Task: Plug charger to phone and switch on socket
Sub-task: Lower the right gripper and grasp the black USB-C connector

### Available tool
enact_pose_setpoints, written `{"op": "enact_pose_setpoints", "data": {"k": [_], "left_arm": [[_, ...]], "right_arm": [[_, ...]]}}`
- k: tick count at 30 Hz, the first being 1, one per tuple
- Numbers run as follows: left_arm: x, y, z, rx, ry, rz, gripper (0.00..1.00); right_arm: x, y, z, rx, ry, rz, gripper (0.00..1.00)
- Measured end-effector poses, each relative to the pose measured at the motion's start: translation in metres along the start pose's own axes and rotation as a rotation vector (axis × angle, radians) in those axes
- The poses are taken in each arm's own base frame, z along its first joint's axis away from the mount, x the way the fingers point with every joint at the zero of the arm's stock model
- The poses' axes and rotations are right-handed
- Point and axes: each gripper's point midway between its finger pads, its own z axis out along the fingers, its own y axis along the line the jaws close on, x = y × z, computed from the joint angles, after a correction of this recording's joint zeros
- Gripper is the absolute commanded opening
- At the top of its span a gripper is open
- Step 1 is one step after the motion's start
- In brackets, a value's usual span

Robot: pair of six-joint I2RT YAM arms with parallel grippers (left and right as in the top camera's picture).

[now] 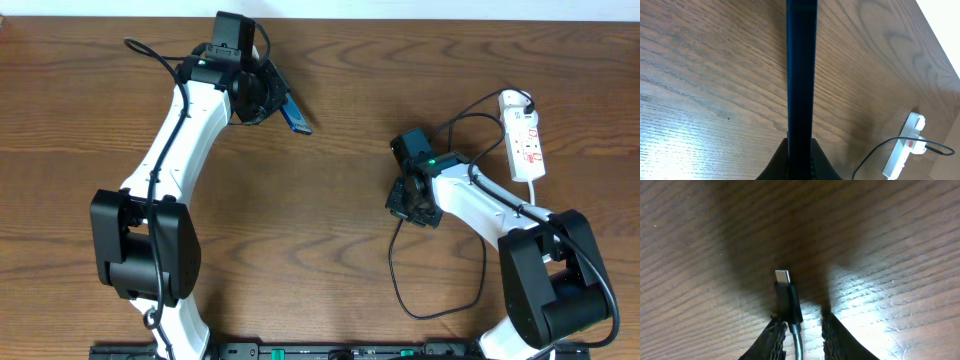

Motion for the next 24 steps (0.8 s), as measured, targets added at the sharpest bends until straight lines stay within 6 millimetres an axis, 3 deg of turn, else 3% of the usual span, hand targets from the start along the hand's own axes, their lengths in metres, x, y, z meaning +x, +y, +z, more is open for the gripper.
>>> {"op": "enact_pose_setpoints", "data": {"k": [9, 14, 17, 21, 24], "left_arm": [[0.0, 0.0, 0.0, 0.0, 0.0, 0.0, 0.07], [0.0, 0.0, 0.0, 0.0, 0.0, 0.0, 0.07], [0.0, 0.0, 0.0, 0.0, 0.0, 0.0, 0.07], [0.001, -0.001, 0.0, 0.004, 0.004, 0.0, 0.07], [0.002, -0.017, -0.001, 0.085, 0.025, 0.052, 0.07]], "right_arm": [[-0.001, 0.001, 0.0, -0.005, -0.005, 0.003, 0.18], [-0.002, 0.002, 0.0, -0.007, -0.008, 0.006, 0.11], [-0.003, 0.002, 0.0, -0.005, -0.015, 0.007, 0.02], [-0.004, 0.001, 0.0, -0.006, -0.018, -0.008, 0.01], [-0.007, 0.001, -0.001, -0.021, -0.009, -0.039, 0.01]]}}
